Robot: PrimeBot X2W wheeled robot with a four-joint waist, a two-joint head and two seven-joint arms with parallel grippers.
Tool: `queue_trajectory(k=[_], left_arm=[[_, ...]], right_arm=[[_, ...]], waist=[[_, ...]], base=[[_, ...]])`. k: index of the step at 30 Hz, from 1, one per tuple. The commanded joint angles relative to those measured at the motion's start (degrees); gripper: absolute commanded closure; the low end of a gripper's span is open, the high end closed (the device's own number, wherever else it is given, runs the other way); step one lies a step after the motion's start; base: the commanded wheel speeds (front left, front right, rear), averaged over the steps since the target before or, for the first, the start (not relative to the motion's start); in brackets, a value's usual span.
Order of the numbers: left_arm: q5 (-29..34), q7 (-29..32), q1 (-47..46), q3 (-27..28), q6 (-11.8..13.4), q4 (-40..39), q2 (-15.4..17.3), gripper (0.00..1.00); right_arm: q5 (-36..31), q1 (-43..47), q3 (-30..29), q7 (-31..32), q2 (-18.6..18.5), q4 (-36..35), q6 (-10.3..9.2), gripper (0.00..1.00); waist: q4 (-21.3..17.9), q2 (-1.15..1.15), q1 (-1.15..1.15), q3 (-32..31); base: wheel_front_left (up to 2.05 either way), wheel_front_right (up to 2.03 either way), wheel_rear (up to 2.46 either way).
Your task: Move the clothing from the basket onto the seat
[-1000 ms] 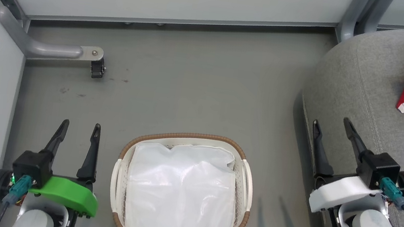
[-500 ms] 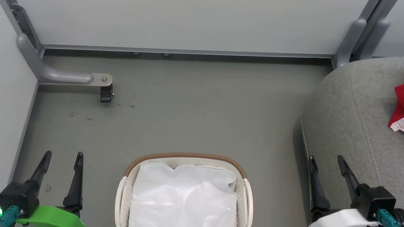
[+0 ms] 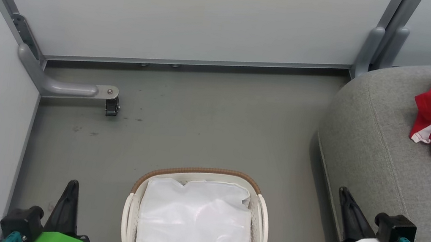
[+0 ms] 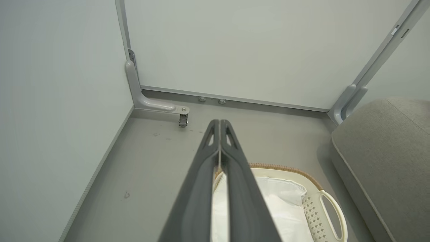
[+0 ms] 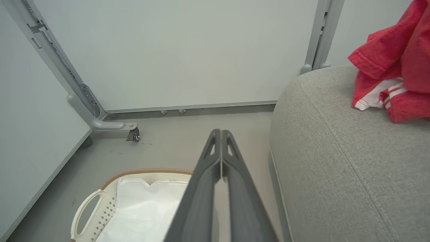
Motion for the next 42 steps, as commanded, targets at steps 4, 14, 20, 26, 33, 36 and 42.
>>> queue_trajectory(k=[4,14,20,26,33,36,42], left_arm=[[-5.9,1.3,-0.6,0.4,0.0,-1.1,0.2,1.00],[-16.0,3.9,-1.6,1.2,0.0,-1.8,0.4,1.00],[-21.3,5.3,-2.2,1.6,0.0,-2.1,0.5,1.00],[-26.3,6.6,-2.6,1.9,0.0,-2.5,0.6,1.00],[-31.6,8.1,-3.1,2.4,0.0,-2.8,0.7,1.00],[-33.9,8.7,-3.3,2.6,0.0,-3.0,0.7,1.00],[-38.0,9.8,-3.8,3.0,0.0,-3.2,0.7,1.00]], right_arm=[[6.2,-0.8,-0.9,1.5,-0.2,-1.1,0.00,1.00],[16.9,-0.5,-1.9,4.1,-0.3,-2.1,-0.01,1.00],[22.7,-0.4,-2.4,5.5,-0.3,-2.5,-0.01,1.00],[28.0,-0.3,-3.0,6.9,-0.3,-2.9,-0.02,1.00],[33.8,-0.2,-3.6,8.4,-0.3,-3.3,-0.02,1.00],[36.2,-0.2,-3.8,9.0,-0.4,-3.5,-0.02,1.00],[40.8,-0.1,-4.3,10.2,-0.4,-3.8,-0.03,1.00]], waist=[[0.1,0.00,0.00,-0.1],[0.3,0.00,0.00,-0.4],[0.4,0.00,0.00,-0.6],[0.5,0.00,0.00,-0.7],[0.7,0.00,0.00,-0.9],[0.7,0.00,0.00,-1.0],[0.8,0.00,0.00,-1.2]], base=[[0.00,0.00,0.00],[0.00,0.00,0.00],[0.00,0.00,0.00],[0.00,0.00,0.00],[0.00,0.00,0.00],[0.00,0.00,0.00],[0.00,0.00,0.00]])
